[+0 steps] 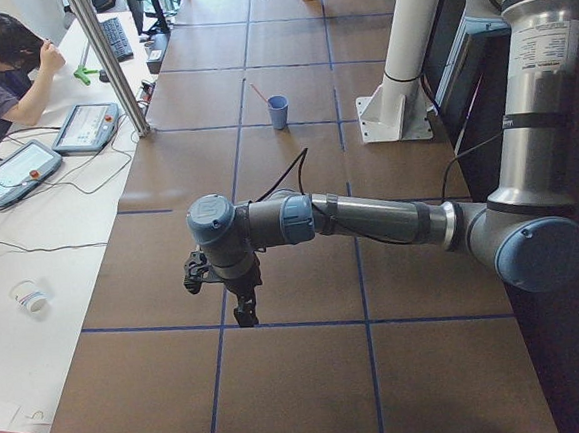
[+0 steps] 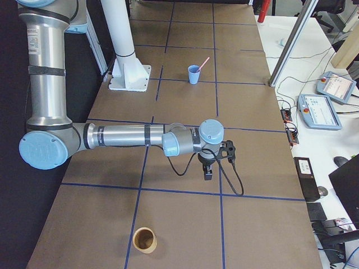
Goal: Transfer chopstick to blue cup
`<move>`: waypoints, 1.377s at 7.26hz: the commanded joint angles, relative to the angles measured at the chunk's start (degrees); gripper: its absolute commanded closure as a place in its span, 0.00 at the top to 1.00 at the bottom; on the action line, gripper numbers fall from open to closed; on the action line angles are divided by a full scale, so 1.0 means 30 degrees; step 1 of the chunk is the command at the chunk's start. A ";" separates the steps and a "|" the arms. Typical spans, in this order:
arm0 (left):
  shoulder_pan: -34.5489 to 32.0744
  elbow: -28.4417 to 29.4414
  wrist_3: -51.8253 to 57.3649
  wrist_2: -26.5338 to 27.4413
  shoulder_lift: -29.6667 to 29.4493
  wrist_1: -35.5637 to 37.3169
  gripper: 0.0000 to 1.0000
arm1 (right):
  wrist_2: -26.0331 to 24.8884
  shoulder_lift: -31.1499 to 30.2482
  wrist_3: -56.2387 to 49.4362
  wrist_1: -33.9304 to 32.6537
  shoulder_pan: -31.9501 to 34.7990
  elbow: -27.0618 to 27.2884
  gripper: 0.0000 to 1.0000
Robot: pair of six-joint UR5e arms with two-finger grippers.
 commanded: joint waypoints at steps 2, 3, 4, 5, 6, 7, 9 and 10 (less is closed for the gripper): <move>-0.0060 0.0600 0.0023 -0.0004 0.0199 -0.0146 1.00 | 0.0386 0.0027 0.0356 -0.0175 0.1132 -0.0105 1.00; -0.0205 0.0921 0.0052 -0.0613 0.0288 -0.0552 1.00 | 0.0357 -0.0031 0.0297 -0.0175 0.1191 -0.0134 1.00; -0.0207 0.1620 0.0053 -0.1083 0.0289 -0.1339 1.00 | 0.0357 -0.0119 0.0267 -0.0175 0.1192 -0.0134 1.00; -0.0207 0.2700 0.0024 -0.1494 0.0289 -0.3261 1.00 | 0.0299 -0.0265 0.0267 -0.0146 0.1192 -0.0163 1.00; -0.0178 0.3523 -0.0035 -0.1614 0.0231 -0.4441 1.00 | 0.0153 -0.0324 -0.0052 -0.0146 0.1192 -0.0193 1.00; -0.0177 0.3590 -0.0093 -0.1615 0.0201 -0.4597 1.00 | 0.0123 -0.0412 -0.0143 -0.0117 0.1192 -0.0193 1.00; -0.0177 0.3532 -0.0094 -0.1615 0.0201 -0.4628 1.00 | 0.0094 -0.0354 -0.0143 -0.0117 0.1192 -0.0193 1.00; -0.0177 0.3503 -0.0094 -0.1615 0.0230 -0.4628 1.00 | -0.0110 -0.0383 -0.0143 -0.0117 0.1192 -0.0193 1.00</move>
